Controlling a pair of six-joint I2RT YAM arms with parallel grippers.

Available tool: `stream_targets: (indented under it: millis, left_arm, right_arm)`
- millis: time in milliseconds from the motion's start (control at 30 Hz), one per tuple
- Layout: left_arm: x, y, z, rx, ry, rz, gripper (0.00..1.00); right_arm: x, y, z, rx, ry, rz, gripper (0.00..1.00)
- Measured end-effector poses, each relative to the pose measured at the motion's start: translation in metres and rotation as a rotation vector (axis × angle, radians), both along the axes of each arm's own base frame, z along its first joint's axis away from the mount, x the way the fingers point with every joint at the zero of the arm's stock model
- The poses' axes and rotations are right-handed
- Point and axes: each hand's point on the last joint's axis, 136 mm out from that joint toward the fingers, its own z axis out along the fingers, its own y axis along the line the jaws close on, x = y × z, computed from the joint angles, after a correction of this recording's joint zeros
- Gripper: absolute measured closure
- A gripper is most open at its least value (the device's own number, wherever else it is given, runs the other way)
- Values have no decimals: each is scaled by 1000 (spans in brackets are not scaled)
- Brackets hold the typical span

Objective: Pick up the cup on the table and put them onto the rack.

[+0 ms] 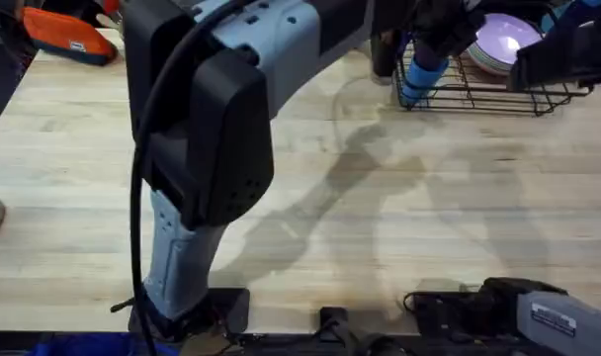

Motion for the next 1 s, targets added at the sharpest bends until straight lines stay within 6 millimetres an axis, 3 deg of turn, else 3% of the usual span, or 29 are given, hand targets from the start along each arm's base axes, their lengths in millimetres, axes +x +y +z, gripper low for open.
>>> stream_targets:
  millis: [600, 1000]
  left_arm:
    - [1, 0, -2, 2, 1, 0, 952]
    - [1, -1, -1, -1, -1, 0, 822]
  right_arm:
    - [0, 0, 0, 0, 0, 0, 8]
    - [0, 0, 0, -2, -2, 3, 8]
